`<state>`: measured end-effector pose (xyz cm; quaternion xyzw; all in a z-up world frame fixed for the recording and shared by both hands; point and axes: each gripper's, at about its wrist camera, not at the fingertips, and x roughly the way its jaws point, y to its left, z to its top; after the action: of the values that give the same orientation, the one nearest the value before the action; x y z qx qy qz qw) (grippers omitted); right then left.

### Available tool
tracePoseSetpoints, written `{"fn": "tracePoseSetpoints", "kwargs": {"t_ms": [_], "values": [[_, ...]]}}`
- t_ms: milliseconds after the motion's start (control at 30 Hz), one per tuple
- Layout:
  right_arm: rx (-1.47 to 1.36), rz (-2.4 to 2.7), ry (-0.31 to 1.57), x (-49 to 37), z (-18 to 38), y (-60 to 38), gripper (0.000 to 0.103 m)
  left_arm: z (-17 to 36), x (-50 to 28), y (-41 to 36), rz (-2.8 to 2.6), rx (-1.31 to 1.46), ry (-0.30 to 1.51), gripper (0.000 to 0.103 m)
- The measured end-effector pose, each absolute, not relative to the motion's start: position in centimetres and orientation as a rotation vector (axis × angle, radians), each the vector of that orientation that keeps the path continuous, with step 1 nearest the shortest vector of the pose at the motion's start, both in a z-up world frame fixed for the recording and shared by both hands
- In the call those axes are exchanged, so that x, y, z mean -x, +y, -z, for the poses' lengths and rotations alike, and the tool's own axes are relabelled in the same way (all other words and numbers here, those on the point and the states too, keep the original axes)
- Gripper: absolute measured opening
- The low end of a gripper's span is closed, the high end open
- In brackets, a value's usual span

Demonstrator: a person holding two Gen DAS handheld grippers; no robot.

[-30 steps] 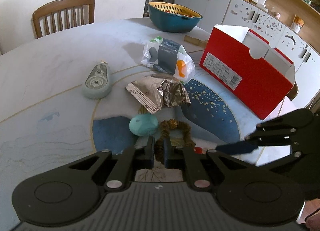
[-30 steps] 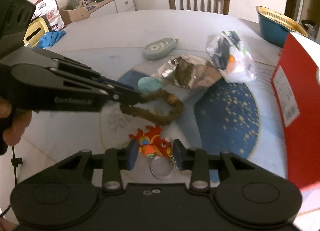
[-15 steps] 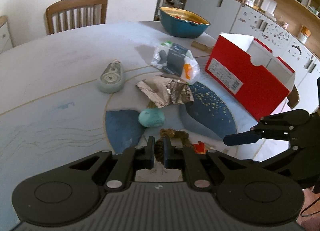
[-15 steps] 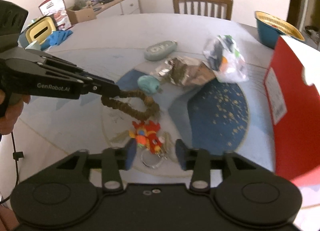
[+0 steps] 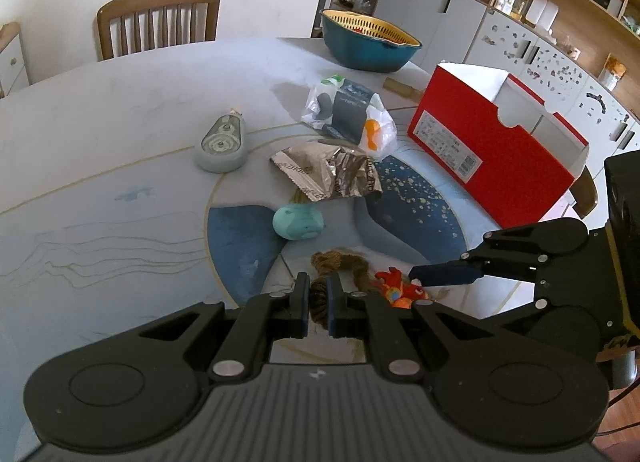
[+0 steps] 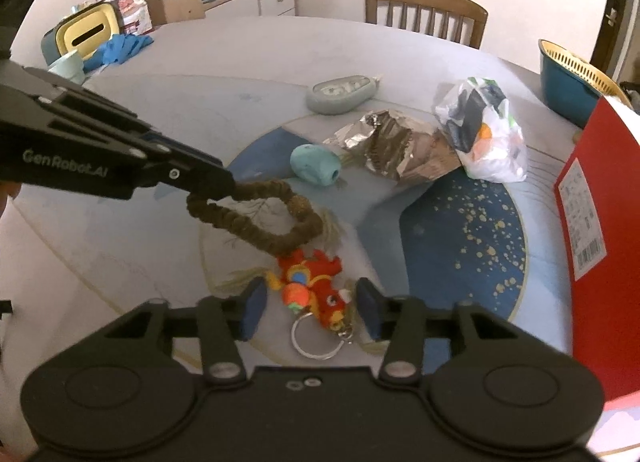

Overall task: Organize objects
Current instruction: 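Lift the brown ring and rooster keychain off the placemat with both tools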

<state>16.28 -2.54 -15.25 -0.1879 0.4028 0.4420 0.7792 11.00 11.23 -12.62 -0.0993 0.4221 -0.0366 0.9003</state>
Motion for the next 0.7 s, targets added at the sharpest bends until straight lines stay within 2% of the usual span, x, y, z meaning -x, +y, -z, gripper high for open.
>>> {"fn": "tracePoseSetpoints", "kwargs": {"t_ms": [33,67,367,700], "values": [[0.400,-0.957,0.871,-16.3,15.1,-2.7,0.035,12.5,-11.0,11.1,0.078,0.201,0.871,0.008],[0.398,-0.956,0.869,-16.3,15.0,-2.9,0.035,12.4,-11.0,11.0,0.080,0.198,0.870,0.008],[0.331,-0.897,0.905,-16.8,12.5,-6.7,0.034,10.4,-11.6,9.8,0.127,0.213,0.861,0.008],[0.213,-0.827,0.916,-19.1,6.5,-13.2,0.034,6.3,-13.0,6.4,0.216,0.177,0.835,0.007]]}}
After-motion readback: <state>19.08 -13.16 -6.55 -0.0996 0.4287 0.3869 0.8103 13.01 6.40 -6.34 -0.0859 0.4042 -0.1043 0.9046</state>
